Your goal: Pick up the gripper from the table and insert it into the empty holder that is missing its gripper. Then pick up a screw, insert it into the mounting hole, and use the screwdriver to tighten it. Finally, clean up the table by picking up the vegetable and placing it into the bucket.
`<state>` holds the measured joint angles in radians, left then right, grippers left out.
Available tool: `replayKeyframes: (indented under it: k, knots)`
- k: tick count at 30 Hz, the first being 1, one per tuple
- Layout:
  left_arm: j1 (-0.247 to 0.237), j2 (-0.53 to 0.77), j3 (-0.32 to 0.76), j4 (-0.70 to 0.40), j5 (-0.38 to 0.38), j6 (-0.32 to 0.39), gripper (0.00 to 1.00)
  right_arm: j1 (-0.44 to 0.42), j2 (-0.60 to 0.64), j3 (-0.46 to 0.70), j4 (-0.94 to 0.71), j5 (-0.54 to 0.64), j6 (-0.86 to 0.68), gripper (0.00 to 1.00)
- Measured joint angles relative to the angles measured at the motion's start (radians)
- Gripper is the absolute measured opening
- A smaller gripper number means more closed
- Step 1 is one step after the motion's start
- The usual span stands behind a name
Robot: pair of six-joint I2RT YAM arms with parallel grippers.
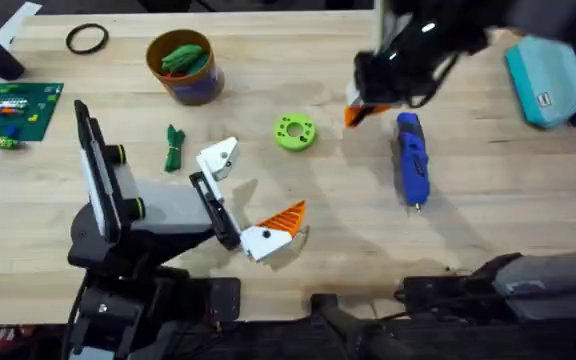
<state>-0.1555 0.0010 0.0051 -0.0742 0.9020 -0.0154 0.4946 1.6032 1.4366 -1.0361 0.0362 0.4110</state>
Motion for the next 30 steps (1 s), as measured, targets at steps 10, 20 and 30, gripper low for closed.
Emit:
replayKeyframes:
  k: [10, 20, 30]
  knots:
    - [0.0, 0.0, 0.0, 0.0, 0.0, 0.0, 0.986, 0.001, -0.192, 0.011, 0.058, -0.015, 0.0, 0.007]
    - [0.0, 0.0, 0.0, 0.0, 0.0, 0.0, 0.988, 0.059, -0.189, 0.007, 0.128, -0.016, 0.007, 0.007]
    - [0.0, 0.0, 0.0, 0.0, 0.0, 0.0, 0.988, 0.051, -0.243, -0.229, 0.493, -0.208, 0.037, 0.007]
